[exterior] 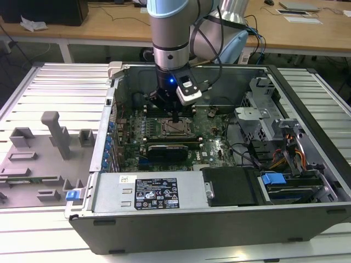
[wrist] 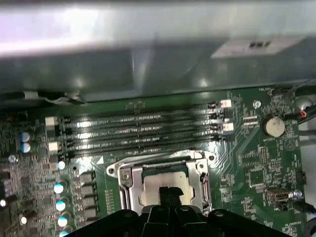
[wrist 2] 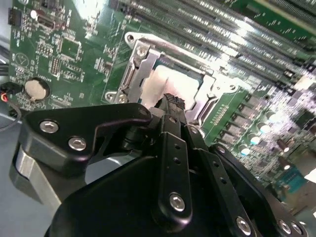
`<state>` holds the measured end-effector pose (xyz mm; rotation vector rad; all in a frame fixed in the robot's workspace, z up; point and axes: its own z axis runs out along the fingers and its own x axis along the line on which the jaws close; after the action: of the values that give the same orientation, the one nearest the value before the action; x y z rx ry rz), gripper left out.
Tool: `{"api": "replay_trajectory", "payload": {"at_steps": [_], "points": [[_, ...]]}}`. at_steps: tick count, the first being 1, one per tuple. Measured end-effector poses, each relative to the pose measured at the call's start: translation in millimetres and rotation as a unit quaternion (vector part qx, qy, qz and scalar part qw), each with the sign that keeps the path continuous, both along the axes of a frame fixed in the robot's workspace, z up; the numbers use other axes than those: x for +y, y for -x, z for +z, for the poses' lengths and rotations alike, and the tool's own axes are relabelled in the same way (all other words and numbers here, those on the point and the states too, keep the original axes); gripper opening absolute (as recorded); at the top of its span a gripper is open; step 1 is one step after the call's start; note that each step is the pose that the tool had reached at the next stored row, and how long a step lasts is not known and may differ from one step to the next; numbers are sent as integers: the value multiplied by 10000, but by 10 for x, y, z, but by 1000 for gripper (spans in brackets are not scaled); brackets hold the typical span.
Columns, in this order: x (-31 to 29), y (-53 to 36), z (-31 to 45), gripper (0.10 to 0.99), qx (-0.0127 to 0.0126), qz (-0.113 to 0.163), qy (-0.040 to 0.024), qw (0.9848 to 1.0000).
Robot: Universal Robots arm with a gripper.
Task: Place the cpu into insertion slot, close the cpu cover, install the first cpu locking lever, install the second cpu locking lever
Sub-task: 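Install the first cpu locking lever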
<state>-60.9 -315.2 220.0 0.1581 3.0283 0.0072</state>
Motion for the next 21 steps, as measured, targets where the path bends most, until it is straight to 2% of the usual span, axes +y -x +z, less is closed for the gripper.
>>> {"api": "replay_trajectory", "payload": {"at_steps": [2, 5, 7, 12, 16, 17, 21], "points": [[-52, 0, -8, 106, 41, 41, 29, 10000], [-82, -6, -13, 106, 81, 101, 49, 9999], [-90, -29, -14, 106, 97, 148, 51, 9998], [-94, -54, 3, 106, 103, 281, 52, 9995], [-94, -55, 127, 106, 99, 304, 52, 9995], [-94, -55, 184, 106, 96, 305, 52, 9995], [-94, -54, 280, 106, 93, 305, 53, 9995]]}}
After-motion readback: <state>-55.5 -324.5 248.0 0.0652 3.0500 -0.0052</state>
